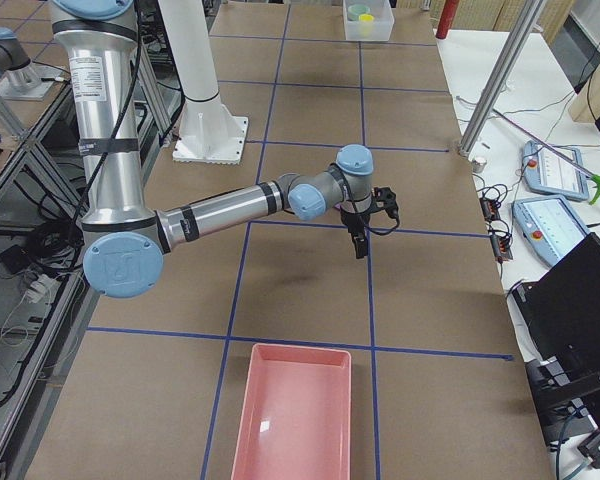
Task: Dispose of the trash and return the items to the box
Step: 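Reach the right gripper down to the purple cloth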
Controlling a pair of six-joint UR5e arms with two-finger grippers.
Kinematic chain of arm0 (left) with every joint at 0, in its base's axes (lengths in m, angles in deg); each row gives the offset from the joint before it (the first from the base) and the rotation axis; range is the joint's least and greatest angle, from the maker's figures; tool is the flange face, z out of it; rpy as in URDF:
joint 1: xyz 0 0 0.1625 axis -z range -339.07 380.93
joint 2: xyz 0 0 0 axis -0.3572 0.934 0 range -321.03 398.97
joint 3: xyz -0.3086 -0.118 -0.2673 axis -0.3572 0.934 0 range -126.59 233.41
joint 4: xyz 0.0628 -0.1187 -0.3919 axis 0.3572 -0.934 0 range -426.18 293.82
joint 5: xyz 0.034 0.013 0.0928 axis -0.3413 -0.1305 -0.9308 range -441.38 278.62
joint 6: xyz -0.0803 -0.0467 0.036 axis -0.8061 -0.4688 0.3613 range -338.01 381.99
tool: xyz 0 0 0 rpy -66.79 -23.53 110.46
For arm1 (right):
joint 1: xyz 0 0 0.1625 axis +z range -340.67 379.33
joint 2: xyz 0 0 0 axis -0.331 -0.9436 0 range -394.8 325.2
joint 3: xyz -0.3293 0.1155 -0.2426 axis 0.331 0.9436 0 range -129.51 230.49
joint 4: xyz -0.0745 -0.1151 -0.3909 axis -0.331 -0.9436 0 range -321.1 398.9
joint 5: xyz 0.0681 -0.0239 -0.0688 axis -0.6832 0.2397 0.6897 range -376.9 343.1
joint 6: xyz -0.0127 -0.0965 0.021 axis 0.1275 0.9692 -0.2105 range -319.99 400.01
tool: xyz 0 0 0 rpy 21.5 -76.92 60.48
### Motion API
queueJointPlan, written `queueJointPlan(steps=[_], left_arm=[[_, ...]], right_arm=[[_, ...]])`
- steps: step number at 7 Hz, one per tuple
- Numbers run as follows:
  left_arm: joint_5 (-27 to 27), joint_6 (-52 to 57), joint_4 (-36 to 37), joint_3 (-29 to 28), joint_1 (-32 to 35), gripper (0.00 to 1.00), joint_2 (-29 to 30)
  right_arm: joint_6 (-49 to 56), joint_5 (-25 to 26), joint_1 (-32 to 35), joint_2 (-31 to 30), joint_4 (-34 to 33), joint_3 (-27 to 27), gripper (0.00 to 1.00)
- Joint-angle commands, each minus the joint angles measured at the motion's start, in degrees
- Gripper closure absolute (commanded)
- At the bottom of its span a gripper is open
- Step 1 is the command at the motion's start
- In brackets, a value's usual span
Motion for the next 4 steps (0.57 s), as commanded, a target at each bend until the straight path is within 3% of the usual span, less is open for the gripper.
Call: queueJointPlan(steps=[1,2,4], left_arm=[[0.4,-8.04,2.64,20.25,0.11,0.01,-14.43],[0.66,-8.05,2.55,22.93,0.11,0.01,-16.06],[0.67,-8.05,2.38,22.96,-0.07,0.01,-15.99]], right_arm=[[-1.42,-0.34,0.06,0.21,-0.2,-0.64,0.0],[-3.42,-0.43,-0.03,0.82,-0.38,-0.73,0.0],[-14.89,-0.08,-4.48,5.8,-0.38,-0.64,0.0]])
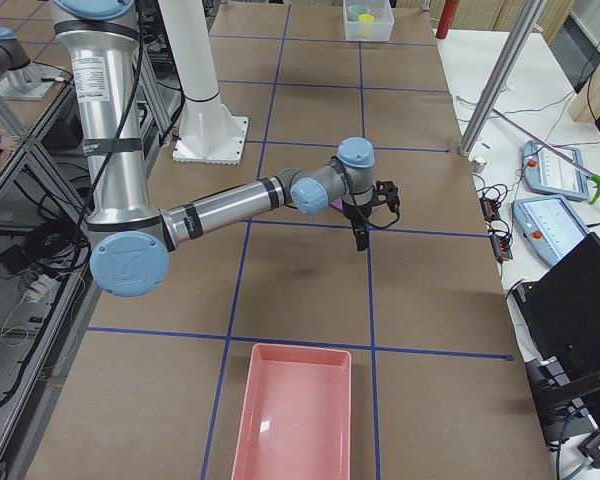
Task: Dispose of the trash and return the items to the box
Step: 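Reach the right gripper down to the purple cloth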
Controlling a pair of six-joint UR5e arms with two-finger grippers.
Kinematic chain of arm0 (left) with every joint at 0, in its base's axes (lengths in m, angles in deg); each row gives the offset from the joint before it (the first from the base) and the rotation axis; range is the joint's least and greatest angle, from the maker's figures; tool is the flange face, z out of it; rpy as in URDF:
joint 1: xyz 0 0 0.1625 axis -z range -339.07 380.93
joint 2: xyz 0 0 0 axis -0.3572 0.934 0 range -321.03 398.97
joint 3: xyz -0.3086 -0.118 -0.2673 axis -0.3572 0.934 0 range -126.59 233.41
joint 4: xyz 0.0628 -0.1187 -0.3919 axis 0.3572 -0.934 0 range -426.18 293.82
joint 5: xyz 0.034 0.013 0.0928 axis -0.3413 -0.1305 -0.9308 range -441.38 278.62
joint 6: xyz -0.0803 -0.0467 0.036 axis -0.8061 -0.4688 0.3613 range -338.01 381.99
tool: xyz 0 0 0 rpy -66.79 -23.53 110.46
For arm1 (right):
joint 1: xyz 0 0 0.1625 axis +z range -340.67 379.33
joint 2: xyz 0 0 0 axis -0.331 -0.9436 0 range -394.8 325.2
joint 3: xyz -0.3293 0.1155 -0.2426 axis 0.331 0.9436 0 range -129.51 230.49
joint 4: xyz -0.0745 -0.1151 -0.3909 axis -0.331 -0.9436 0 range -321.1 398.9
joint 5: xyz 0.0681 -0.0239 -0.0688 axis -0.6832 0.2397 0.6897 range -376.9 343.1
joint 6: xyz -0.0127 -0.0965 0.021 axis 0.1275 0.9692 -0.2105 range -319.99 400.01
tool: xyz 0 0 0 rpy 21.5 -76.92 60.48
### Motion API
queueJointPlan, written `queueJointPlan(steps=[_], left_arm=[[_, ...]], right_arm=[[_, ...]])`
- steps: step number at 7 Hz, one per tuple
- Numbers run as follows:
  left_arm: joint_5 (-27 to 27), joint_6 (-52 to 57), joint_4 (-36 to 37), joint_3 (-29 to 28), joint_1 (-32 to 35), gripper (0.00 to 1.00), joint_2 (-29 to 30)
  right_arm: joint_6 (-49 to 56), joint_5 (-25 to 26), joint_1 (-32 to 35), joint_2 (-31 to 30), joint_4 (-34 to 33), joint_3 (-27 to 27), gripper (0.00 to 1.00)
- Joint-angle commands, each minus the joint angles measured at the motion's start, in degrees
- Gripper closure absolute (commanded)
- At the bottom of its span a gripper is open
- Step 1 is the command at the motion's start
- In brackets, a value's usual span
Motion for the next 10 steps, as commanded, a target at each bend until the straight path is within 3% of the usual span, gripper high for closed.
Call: queueJointPlan(steps=[1,2,4,7,10], left_arm=[[0.14,-0.13,-0.09,0.84,-0.1,0.01,-0.55],[0.23,-0.13,-0.01,0.84,-0.1,0.01,-0.55],[0.14,-0.13,-0.09,0.4,-0.1,0.01,-0.55],[0.14,-0.04,-0.09,0.05,-0.1,0.01,-0.64],[0.14,-0.04,-0.09,-0.22,-0.1,0.01,-0.64]], right_arm=[[-12.59,0.6,-5.6,5.94,-0.12,0.04,0.0],[-16.31,1.74,-8.5,8.58,-0.99,-0.05,0.0],[-16.96,7.34,-13.86,14.21,-9.22,-0.57,0.0],[-16.87,14.56,-20.81,14.94,-9.79,0.38,0.01],[-15.91,16.51,-20.57,14.94,-9.09,0.74,0.26]])
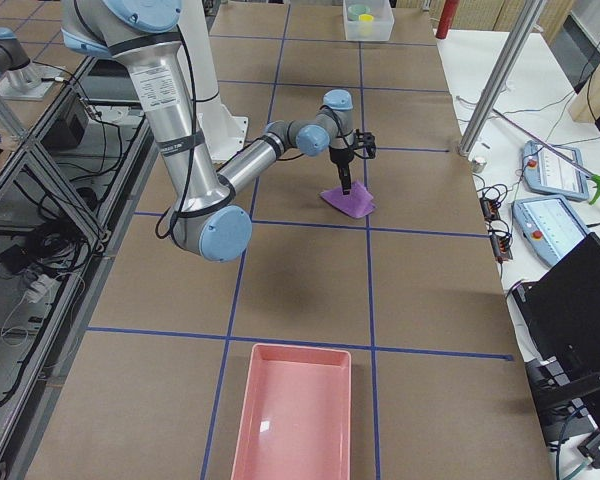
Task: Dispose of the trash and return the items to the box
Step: 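Pinch the purple cloth with the right gripper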
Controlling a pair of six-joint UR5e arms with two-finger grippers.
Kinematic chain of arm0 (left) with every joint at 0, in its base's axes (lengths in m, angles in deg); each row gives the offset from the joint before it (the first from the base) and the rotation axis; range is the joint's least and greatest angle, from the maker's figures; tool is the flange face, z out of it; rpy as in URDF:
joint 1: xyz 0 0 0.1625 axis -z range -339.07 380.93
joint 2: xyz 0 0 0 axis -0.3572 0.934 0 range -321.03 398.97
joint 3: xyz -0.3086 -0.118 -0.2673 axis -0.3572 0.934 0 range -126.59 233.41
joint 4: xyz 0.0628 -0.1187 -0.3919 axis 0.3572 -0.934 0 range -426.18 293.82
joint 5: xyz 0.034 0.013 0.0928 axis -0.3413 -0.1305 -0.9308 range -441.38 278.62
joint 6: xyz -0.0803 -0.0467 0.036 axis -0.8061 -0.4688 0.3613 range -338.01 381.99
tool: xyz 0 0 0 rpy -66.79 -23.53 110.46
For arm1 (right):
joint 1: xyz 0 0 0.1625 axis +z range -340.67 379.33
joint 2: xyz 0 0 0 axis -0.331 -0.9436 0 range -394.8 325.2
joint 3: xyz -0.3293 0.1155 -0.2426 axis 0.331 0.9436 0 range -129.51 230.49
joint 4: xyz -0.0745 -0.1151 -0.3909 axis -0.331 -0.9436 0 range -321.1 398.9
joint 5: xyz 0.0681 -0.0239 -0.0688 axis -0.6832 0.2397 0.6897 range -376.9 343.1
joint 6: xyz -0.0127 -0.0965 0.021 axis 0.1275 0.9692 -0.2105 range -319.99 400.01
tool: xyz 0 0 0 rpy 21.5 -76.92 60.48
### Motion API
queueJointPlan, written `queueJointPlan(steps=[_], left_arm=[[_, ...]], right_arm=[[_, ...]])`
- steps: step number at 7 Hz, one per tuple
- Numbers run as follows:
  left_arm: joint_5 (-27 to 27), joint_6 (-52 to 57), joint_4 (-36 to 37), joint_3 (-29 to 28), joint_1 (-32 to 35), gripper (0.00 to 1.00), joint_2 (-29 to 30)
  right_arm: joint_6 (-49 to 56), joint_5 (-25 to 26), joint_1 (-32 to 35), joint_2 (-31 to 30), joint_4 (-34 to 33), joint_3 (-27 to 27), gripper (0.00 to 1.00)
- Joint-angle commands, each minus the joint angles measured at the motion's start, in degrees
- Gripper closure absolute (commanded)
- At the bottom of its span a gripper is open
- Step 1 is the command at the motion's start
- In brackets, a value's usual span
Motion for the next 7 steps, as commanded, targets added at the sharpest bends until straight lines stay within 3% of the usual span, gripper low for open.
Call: queueJointPlan(steps=[1,3,5,6,7], left_arm=[[0.0,0.09,-0.06,-0.52,0.0,0.01,0.0],[0.0,0.17,-0.06,-0.52,0.0,0.01,0.08],[0.0,0.18,-0.06,-0.52,0.0,0.01,0.0],[0.0,0.18,-0.06,-0.52,0.0,0.01,0.0],[0.0,0.18,-0.06,-0.52,0.0,0.01,0.0]], right_arm=[[2.11,1.72,0.9,0.17,0.27,0.35,0.27],[2.39,2.61,1.43,1.92,0.71,1.58,0.3],[2.3,2.61,1.52,3.77,0.8,3.6,0.48],[2.47,2.53,1.87,3.78,0.71,3.6,0.69],[2.56,2.52,1.96,3.52,0.71,3.6,1.0]])
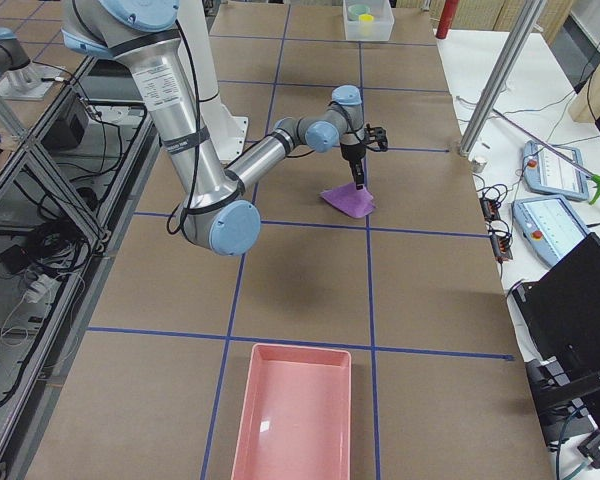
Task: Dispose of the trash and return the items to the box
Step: 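Pinch the purple cloth with the right gripper, then lift the purple cloth off the table and drop it into the pink bin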
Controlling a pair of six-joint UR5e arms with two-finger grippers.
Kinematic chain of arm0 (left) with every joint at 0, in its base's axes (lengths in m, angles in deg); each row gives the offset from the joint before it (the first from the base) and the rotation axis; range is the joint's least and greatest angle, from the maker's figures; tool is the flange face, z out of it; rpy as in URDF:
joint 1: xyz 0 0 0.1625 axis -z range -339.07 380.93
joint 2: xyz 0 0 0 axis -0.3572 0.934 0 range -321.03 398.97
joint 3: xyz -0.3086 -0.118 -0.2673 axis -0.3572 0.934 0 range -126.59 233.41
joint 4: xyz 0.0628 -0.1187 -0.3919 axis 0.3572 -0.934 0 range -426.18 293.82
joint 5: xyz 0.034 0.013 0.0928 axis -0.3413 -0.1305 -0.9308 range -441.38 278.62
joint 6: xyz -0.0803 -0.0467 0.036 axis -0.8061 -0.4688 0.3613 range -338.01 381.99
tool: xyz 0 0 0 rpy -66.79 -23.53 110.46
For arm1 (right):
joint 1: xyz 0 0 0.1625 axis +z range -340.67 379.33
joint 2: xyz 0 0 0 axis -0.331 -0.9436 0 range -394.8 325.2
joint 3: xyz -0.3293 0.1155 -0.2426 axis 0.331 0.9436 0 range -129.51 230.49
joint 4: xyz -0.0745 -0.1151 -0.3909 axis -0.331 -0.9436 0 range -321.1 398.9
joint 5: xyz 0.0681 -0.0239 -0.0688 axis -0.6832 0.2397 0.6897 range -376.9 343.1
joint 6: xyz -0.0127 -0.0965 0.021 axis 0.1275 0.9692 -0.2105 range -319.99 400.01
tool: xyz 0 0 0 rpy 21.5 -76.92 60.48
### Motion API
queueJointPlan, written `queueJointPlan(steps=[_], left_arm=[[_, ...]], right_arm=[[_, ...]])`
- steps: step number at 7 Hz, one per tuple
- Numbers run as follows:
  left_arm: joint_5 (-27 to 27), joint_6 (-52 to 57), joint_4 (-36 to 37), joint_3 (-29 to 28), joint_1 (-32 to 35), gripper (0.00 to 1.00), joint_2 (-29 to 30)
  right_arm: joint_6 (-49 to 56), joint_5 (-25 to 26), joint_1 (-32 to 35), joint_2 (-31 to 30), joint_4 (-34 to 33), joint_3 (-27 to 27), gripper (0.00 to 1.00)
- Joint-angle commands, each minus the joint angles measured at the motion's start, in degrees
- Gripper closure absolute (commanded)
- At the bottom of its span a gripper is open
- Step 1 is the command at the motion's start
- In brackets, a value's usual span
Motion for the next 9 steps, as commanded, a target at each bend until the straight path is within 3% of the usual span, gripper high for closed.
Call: queueJointPlan(steps=[1,2,5,9], left_arm=[[0.0,-0.09,0.0,0.08,0.0,0.01,0.0],[0.0,-0.09,0.0,0.09,0.0,0.01,0.09],[0.0,-0.09,0.17,0.35,0.0,0.01,0.0],[0.0,-0.35,0.35,-2.29,-0.09,0.01,0.43]], right_arm=[[0.12,-0.11,0.27,-0.16,-0.1,0.06,1.0],[0.12,-0.63,1.05,-0.16,-0.36,-0.38,1.0],[6.32,-10.28,11.57,-1.82,-3.59,-2.31,1.0],[34.94,-17.41,28.09,-7.25,-23.8,-10.65,1.0]])
